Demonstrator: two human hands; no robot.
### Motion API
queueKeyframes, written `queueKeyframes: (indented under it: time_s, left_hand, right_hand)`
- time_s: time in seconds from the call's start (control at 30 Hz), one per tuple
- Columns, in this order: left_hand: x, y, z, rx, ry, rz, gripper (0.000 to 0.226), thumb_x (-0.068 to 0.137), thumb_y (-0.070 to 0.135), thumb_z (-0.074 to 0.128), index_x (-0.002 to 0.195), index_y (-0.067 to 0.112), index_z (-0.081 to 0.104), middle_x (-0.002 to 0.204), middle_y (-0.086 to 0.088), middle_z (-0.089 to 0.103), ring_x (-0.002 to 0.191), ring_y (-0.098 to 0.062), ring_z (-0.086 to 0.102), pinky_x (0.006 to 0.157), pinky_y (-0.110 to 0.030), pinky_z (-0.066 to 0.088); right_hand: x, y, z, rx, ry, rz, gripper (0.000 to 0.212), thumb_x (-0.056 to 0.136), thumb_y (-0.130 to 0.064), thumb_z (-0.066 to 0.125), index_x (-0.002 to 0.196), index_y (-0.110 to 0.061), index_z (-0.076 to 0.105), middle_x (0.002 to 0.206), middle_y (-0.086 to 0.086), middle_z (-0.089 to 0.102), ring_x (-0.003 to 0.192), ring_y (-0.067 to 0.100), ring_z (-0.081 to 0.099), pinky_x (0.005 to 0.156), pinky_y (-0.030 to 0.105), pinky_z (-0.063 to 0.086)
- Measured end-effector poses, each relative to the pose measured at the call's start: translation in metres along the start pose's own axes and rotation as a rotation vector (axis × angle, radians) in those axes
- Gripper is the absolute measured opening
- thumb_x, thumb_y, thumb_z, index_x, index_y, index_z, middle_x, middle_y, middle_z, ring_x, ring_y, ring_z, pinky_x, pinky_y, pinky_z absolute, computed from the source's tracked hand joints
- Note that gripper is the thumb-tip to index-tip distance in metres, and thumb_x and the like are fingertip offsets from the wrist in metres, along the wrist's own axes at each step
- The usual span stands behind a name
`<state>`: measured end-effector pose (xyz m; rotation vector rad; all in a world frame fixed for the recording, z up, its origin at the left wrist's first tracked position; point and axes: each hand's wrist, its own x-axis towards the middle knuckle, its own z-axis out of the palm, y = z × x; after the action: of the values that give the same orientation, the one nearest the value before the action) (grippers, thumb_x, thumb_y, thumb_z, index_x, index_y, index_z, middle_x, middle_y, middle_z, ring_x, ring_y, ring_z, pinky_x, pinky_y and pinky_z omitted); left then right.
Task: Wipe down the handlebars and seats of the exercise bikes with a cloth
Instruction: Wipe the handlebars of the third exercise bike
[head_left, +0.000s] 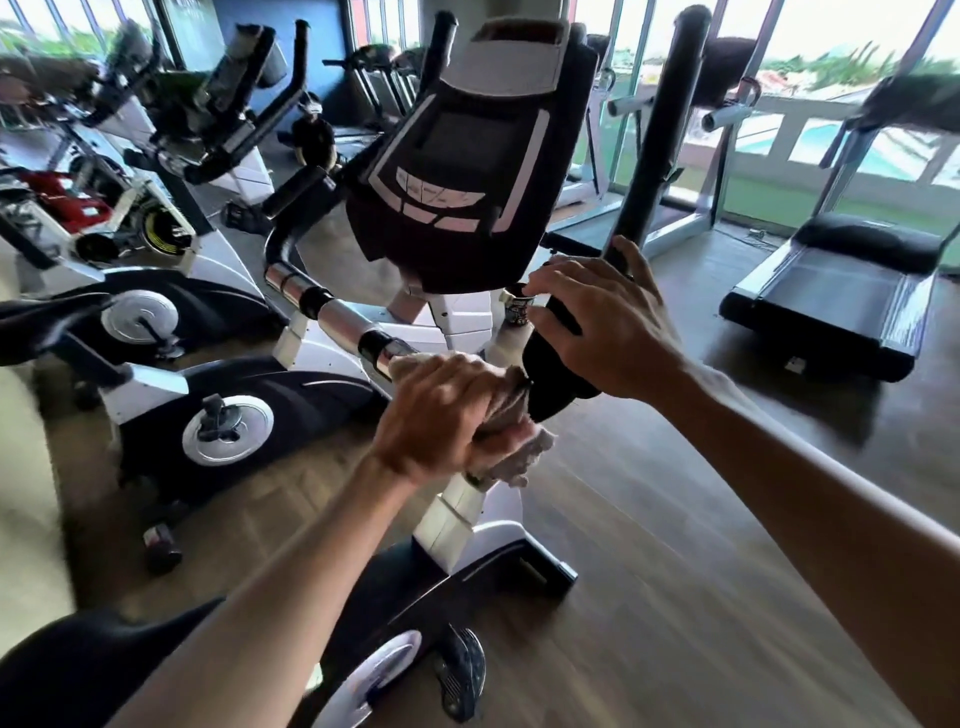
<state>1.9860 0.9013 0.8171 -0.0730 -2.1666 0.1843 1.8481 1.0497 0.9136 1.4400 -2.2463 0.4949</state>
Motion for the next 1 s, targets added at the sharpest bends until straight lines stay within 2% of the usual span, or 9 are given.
queueKeyframes:
  time_s: [0.07,0.17,0.23,0.37,0.47,0.67,0.73,0.9,1.0]
  left_hand:
    - [-0.004,0.003,0.003,0.000,0.015,-0.077,0.045,0.085,0.053,0.076,0.093,0.009,0.073,0.091,-0.008,0.073,0.088,-0.030,0.070,0.089,-0.039,0.043]
    - [-0.001,0.048,0.018,0.063,0.073,-0.359,0.051,0.096,0.056,0.059,0.097,0.005,0.070,0.095,-0.012,0.070,0.097,-0.032,0.063,0.096,-0.045,0.045]
    - [0.006,0.071,0.024,0.093,0.103,-0.458,0.058,0.101,0.057,0.050,0.100,0.003,0.070,0.097,-0.014,0.070,0.098,-0.034,0.065,0.097,-0.047,0.048]
    - [0.002,0.035,0.017,0.108,0.153,-0.197,0.054,0.097,0.058,0.054,0.088,0.007,0.069,0.084,-0.010,0.070,0.081,-0.031,0.067,0.085,-0.043,0.045]
    - [-0.004,0.003,0.010,0.076,0.080,-0.013,0.053,0.090,0.062,0.061,0.082,0.010,0.070,0.082,-0.007,0.071,0.078,-0.027,0.068,0.084,-0.038,0.041]
    - [-0.001,0.059,0.024,0.095,0.096,-0.408,0.052,0.094,0.057,0.062,0.094,0.005,0.068,0.095,-0.014,0.069,0.096,-0.034,0.064,0.097,-0.046,0.045]
    - [0.001,0.064,0.024,0.124,0.089,-0.390,0.054,0.095,0.057,0.062,0.096,0.003,0.067,0.096,-0.016,0.069,0.097,-0.034,0.064,0.097,-0.047,0.046]
    - [-0.006,0.015,0.017,0.081,0.045,-0.109,0.054,0.090,0.061,0.065,0.085,0.008,0.067,0.087,-0.011,0.071,0.082,-0.031,0.067,0.084,-0.042,0.048]
    - [-0.003,0.029,0.018,0.100,0.102,-0.197,0.055,0.091,0.062,0.061,0.082,0.008,0.067,0.084,-0.011,0.070,0.081,-0.031,0.065,0.084,-0.042,0.046]
  right_hand:
    - [-0.001,-0.002,0.002,-0.009,0.013,0.002,0.039,0.099,-0.050,0.040,0.120,-0.031,0.067,0.135,-0.017,0.063,0.138,0.009,0.047,0.124,0.043,-0.001]
    - [0.001,-0.006,0.004,-0.057,0.036,0.020,0.041,0.098,-0.055,0.041,0.121,-0.032,0.067,0.134,-0.015,0.065,0.135,0.011,0.050,0.122,0.041,-0.004]
    - [0.002,-0.008,0.004,-0.080,0.046,0.023,0.043,0.098,-0.057,0.040,0.121,-0.033,0.067,0.133,-0.014,0.065,0.135,0.011,0.050,0.122,0.040,-0.005]
    - [0.000,-0.006,0.003,-0.120,0.000,-0.017,0.051,0.098,-0.057,0.036,0.129,-0.031,0.066,0.144,-0.014,0.059,0.144,0.011,0.041,0.124,0.043,-0.005]
    - [-0.004,-0.008,0.003,-0.154,-0.044,-0.030,0.059,0.098,-0.054,0.033,0.140,-0.024,0.060,0.157,-0.007,0.046,0.152,0.013,0.029,0.126,0.046,-0.006]
    - [-0.006,-0.015,0.002,-0.195,-0.052,0.002,0.062,0.096,-0.053,0.032,0.145,-0.023,0.056,0.159,-0.004,0.043,0.153,0.015,0.027,0.127,0.050,-0.004]
    - [-0.006,-0.015,0.003,-0.203,-0.046,0.002,0.061,0.095,-0.053,0.032,0.143,-0.024,0.058,0.158,-0.005,0.045,0.153,0.015,0.028,0.127,0.050,-0.003]
    - [-0.008,-0.013,0.005,-0.173,-0.024,0.007,0.054,0.097,-0.052,0.038,0.137,-0.026,0.063,0.154,-0.007,0.049,0.151,0.015,0.031,0.126,0.048,-0.003]
    - [-0.006,-0.013,0.006,-0.178,-0.008,0.034,0.051,0.096,-0.053,0.039,0.132,-0.028,0.067,0.151,-0.010,0.053,0.149,0.013,0.033,0.126,0.049,-0.004]
